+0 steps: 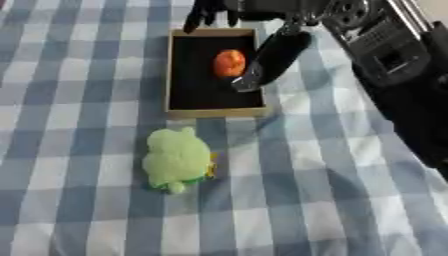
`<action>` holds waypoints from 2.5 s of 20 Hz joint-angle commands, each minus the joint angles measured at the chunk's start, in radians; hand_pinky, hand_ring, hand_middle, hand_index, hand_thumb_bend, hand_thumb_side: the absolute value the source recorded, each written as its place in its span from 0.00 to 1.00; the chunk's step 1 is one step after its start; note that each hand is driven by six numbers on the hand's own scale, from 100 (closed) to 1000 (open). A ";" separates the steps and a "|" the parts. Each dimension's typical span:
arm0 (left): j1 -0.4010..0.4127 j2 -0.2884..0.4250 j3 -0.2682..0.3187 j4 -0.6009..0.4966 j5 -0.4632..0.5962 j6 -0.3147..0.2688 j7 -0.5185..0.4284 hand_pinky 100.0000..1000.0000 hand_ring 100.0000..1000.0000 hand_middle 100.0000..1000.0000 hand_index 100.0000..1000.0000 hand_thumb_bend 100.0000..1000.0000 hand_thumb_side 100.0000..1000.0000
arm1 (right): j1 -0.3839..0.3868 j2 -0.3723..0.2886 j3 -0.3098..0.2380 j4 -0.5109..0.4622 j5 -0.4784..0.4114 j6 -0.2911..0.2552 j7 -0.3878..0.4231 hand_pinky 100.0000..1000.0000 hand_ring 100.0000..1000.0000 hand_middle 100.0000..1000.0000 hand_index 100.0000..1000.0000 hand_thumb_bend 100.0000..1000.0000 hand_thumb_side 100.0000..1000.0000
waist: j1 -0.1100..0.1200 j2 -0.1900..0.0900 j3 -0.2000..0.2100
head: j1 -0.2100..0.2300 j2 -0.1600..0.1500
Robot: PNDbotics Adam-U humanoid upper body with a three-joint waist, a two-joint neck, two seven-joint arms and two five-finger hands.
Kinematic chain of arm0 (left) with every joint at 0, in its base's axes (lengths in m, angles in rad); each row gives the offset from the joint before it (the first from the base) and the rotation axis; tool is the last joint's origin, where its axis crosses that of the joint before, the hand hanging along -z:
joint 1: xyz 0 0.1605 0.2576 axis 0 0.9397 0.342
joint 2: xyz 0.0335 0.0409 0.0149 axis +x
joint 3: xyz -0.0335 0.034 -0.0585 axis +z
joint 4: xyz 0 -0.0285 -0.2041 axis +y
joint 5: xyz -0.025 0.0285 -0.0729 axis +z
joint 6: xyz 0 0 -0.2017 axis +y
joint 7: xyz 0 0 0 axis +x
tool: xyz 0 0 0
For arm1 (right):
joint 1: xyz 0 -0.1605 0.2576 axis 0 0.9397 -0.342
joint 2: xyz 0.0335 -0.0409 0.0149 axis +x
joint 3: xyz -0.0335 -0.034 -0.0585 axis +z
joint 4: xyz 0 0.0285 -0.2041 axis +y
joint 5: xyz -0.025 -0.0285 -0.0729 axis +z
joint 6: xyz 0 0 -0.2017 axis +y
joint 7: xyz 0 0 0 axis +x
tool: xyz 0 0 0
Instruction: Pick up objects on the table and place them in the box.
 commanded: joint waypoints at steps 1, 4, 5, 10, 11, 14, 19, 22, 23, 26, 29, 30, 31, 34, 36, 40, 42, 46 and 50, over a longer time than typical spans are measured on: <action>-0.006 0.031 0.009 -0.015 -0.001 -0.002 0.001 0.82 0.80 0.69 0.82 0.02 0.66 | 0.007 -0.014 0.011 -0.031 0.000 0.028 0.019 0.59 0.78 0.78 0.87 0.31 0.31 | 0.002 -0.022 -0.001 | 0.000 0.005; -0.006 0.032 0.008 -0.015 0.000 -0.002 0.000 0.82 0.80 0.69 0.82 0.02 0.66 | 0.030 0.002 0.027 -0.034 0.003 0.043 0.038 0.59 0.78 0.78 0.87 0.31 0.32 | 0.000 -0.023 -0.001 | 0.000 0.005; -0.006 0.031 0.008 -0.015 0.000 -0.002 0.000 0.82 0.80 0.69 0.82 0.02 0.66 | 0.038 0.009 0.033 -0.033 0.006 0.047 0.046 0.60 0.79 0.78 0.87 0.31 0.32 | 0.000 -0.023 -0.001 | 0.000 0.005; -0.006 0.030 0.007 -0.015 0.001 -0.003 -0.001 0.82 0.80 0.69 0.82 0.02 0.66 | 0.086 0.059 0.050 -0.027 0.078 0.073 0.065 0.62 0.79 0.78 0.87 0.34 0.33 | -0.004 -0.024 -0.001 | 0.000 0.005; -0.007 0.030 0.007 -0.015 0.001 -0.003 -0.001 0.82 0.80 0.69 0.82 0.02 0.66 | 0.098 0.071 0.052 -0.026 0.104 0.077 0.063 0.62 0.79 0.78 0.87 0.34 0.33 | -0.005 -0.024 -0.001 | 0.001 0.005; -0.008 0.030 0.007 -0.015 0.001 -0.004 -0.002 0.82 0.80 0.69 0.82 0.02 0.66 | 0.127 0.101 0.058 -0.021 0.148 0.080 0.055 0.62 0.79 0.78 0.87 0.31 0.34 | -0.007 -0.025 0.000 | 0.001 0.005; -0.009 0.030 0.007 -0.015 0.001 -0.004 -0.002 0.82 0.80 0.69 0.82 0.02 0.66 | 0.164 0.130 0.059 -0.018 0.173 0.082 0.050 0.62 0.80 0.79 0.87 0.30 0.35 | -0.010 -0.025 0.001 | 0.001 0.005; -0.009 0.029 0.006 -0.015 0.002 -0.005 -0.003 0.82 0.80 0.69 0.82 0.02 0.66 | 0.176 0.142 0.065 -0.009 0.185 0.082 0.054 0.63 0.80 0.79 0.88 0.30 0.35 | -0.010 -0.025 0.002 | 0.001 0.005; -0.009 0.029 0.006 -0.015 0.002 -0.005 -0.003 0.82 0.80 0.69 0.82 0.02 0.66 | 0.178 0.147 0.068 -0.005 0.191 0.081 0.053 0.63 0.80 0.79 0.88 0.30 0.35 | -0.010 -0.026 0.003 | 0.001 0.005; -0.010 0.029 0.006 -0.015 0.002 -0.005 -0.003 0.82 0.80 0.69 0.82 0.02 0.65 | 0.182 0.159 0.072 0.006 0.197 0.078 0.054 0.63 0.81 0.80 0.88 0.29 0.36 | -0.010 -0.025 0.005 | 0.000 0.005; -0.011 0.029 0.006 -0.015 0.003 -0.005 -0.004 0.82 0.80 0.69 0.82 0.02 0.65 | 0.182 0.169 0.074 0.013 0.196 0.074 0.059 0.63 0.81 0.80 0.88 0.28 0.37 | -0.010 -0.025 0.005 | 0.000 0.005; -0.010 0.029 0.006 -0.015 0.003 -0.005 -0.004 0.82 0.80 0.69 0.82 0.02 0.65 | 0.182 0.173 0.073 0.012 0.190 0.073 0.060 0.63 0.81 0.80 0.89 0.26 0.38 | -0.010 -0.024 0.005 | 0.000 0.005; -0.010 0.029 0.006 -0.015 0.003 -0.005 -0.004 0.82 0.80 0.69 0.82 0.02 0.65 | 0.181 0.176 0.073 0.012 0.183 0.073 0.063 0.63 0.81 0.80 0.89 0.26 0.38 | -0.010 -0.024 0.005 | 0.000 0.005; -0.010 0.028 0.006 -0.015 0.003 -0.004 -0.004 0.82 0.80 0.69 0.82 0.02 0.65 | 0.180 0.185 0.076 0.013 0.168 0.076 0.080 0.63 0.82 0.80 0.90 0.24 0.40 | -0.010 -0.024 0.004 | 0.000 0.005; -0.010 0.028 0.006 -0.015 0.003 -0.004 -0.005 0.82 0.80 0.69 0.82 0.02 0.64 | 0.180 0.188 0.076 0.014 0.166 0.079 0.088 0.64 0.82 0.80 0.90 0.25 0.40 | -0.010 -0.024 0.004 | 0.000 0.005; -0.010 0.027 0.006 -0.015 0.004 -0.005 -0.005 0.82 0.80 0.69 0.82 0.01 0.64 | 0.183 0.207 0.086 0.038 0.193 0.076 0.100 0.64 0.82 0.81 0.90 0.25 0.41 | -0.010 -0.024 0.004 | -0.002 0.005; -0.010 0.027 0.006 -0.015 0.004 -0.005 -0.005 0.82 0.80 0.69 0.82 0.01 0.63 | 0.184 0.211 0.089 0.045 0.199 0.073 0.100 0.65 0.82 0.81 0.90 0.25 0.42 | -0.010 -0.023 0.005 | -0.002 0.005; -0.011 0.027 0.006 -0.015 0.005 -0.006 -0.006 0.82 0.80 0.69 0.82 0.01 0.63 | 0.193 0.226 0.101 0.065 0.207 0.062 0.122 0.65 0.82 0.81 0.90 0.24 0.44 | -0.010 -0.022 0.004 | -0.004 0.005; -0.010 0.025 0.005 -0.015 0.006 -0.007 -0.007 0.82 0.80 0.69 0.82 0.01 0.63 | 0.198 0.236 0.101 0.093 0.233 0.060 0.124 0.65 0.82 0.80 0.90 0.26 0.44 | -0.009 -0.022 0.004 | -0.005 0.005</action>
